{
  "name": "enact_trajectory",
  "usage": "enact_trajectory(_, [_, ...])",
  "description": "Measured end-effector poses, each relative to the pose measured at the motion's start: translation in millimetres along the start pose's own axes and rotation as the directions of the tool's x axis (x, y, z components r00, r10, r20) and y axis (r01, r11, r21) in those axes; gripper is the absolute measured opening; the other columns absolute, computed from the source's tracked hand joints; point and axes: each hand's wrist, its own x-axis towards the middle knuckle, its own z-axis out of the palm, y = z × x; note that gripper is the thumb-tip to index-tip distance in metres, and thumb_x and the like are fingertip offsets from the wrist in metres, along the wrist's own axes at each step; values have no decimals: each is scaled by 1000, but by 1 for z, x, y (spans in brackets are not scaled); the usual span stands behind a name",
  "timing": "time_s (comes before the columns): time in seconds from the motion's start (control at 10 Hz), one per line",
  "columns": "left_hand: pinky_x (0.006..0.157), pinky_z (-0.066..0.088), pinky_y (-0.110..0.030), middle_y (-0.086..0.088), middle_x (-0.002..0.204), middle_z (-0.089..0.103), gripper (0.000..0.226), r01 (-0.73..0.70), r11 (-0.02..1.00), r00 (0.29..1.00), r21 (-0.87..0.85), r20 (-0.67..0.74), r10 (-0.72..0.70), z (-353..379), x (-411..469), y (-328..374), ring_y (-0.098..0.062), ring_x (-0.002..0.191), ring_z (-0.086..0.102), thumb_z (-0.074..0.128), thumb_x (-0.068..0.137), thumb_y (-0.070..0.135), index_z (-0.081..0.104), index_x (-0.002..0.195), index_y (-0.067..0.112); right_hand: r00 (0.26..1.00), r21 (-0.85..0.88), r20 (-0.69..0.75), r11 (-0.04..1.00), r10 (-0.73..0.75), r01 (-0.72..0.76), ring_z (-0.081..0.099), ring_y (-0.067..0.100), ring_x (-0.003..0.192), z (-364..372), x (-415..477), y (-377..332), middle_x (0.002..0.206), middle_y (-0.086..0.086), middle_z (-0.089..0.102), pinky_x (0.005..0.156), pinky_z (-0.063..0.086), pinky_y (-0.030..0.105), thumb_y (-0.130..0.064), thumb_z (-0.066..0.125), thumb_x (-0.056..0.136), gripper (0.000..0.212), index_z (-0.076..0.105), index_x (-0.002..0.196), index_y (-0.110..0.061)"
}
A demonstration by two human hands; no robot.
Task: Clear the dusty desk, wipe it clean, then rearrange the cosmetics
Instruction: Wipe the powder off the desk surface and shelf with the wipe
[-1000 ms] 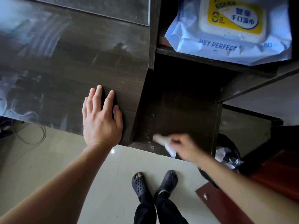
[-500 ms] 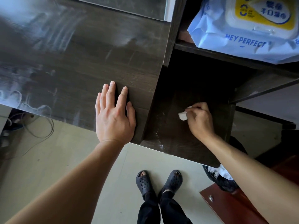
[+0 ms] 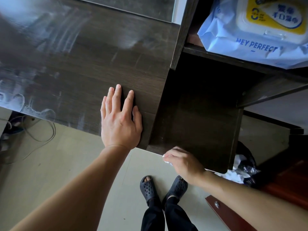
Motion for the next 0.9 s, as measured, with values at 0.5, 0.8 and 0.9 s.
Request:
enact_trajectory(0.5, [117, 17, -43, -18, 148, 37, 43, 0, 1000, 1000, 1, 0, 0, 1, 0, -1, -34, 140, 27, 42, 95, 27, 53, 133, 11, 997, -88, 8, 993, -80, 81, 51, 21, 76, 7, 31, 0, 79, 1, 57, 72, 46, 38, -3, 64, 76, 19, 68, 84, -19])
enact_trajectory(0.8, [117, 18, -43, -17, 147, 38, 42, -1, 1000, 1000, -10, -18, 1, 3, 0, -1, -33, 140, 28, 43, 95, 26, 53, 132, 11, 730, 244, -499, 884, 467, -399, 59, 22, 91, -97, 184, 17, 100, 12, 62, 75, 45, 13, 0, 48, 88, 19, 67, 91, -2])
enact_trajectory(0.9, [117, 18, -43, -17, 147, 38, 42, -4, 1000, 1000, -5, -15, 4, 3, 0, -1, -33, 140, 28, 43, 95, 27, 53, 133, 11, 687, 220, -509, 850, 518, -478, 59, 22, 98, -89, 188, 23, 106, 13, 62, 80, 43, 27, -9, 45, 93, 22, 66, 94, -4])
